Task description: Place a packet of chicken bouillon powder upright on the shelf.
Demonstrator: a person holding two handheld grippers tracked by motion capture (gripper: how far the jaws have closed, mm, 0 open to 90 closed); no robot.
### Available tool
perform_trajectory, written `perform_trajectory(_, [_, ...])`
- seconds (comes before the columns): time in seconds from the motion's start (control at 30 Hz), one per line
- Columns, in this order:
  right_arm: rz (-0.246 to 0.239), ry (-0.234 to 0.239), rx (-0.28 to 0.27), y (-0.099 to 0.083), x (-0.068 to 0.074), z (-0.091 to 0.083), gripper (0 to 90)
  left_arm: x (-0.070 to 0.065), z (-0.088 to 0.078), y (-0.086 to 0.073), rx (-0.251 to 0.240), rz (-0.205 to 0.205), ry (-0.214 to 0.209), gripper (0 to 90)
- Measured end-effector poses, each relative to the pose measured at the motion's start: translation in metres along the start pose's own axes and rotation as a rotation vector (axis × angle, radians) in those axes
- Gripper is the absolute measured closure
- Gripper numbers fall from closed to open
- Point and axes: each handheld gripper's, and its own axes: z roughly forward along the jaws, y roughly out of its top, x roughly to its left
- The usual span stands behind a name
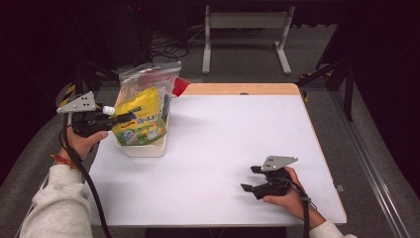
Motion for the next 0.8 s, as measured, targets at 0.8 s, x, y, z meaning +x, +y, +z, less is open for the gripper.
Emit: perform_trajectory(0.8, [0.003, 0.013, 0.02, 0.0, 0.0, 0.003, 25.5, -0.005, 0.009, 0.014, 0.179, 0.017, -0.025, 86.4])
